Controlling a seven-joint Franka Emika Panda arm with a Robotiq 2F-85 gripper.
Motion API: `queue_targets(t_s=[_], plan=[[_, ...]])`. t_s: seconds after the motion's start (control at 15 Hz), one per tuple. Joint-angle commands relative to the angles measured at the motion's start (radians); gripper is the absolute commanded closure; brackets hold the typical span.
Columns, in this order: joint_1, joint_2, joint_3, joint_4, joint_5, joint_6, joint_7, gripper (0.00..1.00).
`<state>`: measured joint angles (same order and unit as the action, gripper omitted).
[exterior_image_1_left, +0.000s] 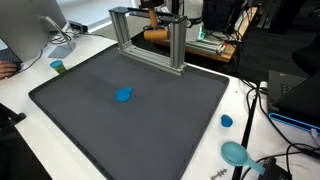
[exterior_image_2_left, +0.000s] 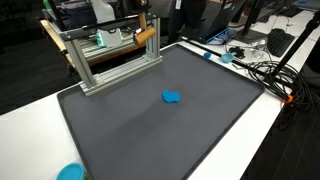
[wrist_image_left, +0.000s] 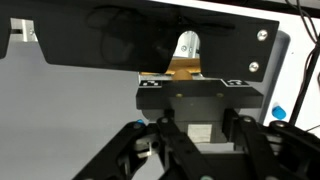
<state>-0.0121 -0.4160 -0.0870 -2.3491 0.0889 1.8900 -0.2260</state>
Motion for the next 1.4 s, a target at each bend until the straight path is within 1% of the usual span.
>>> queue_targets(t_s=[0.0,0.2,0.4,0.8,1.27,1.33], plan=[[0.004,-0.076,0.004,-0.054,-0.003,-0.01,-0.004,0.78],[0.005,-0.095,0.002,-0.077,-0.006,-0.027,-0.007,0.78],[0.005,-0.099,0.006,-0.103,-0.007,0.023,0.002,0.78],[-0.006,-0.101,0.013,-0.152,-0.037,0.073,0.02,0.78],[-0.008,-0.115,0.02,-0.188,-0.066,0.081,0.027,0.78],[-0.011,-0.117,0.021,-0.189,-0.068,0.08,0.034,0.28]])
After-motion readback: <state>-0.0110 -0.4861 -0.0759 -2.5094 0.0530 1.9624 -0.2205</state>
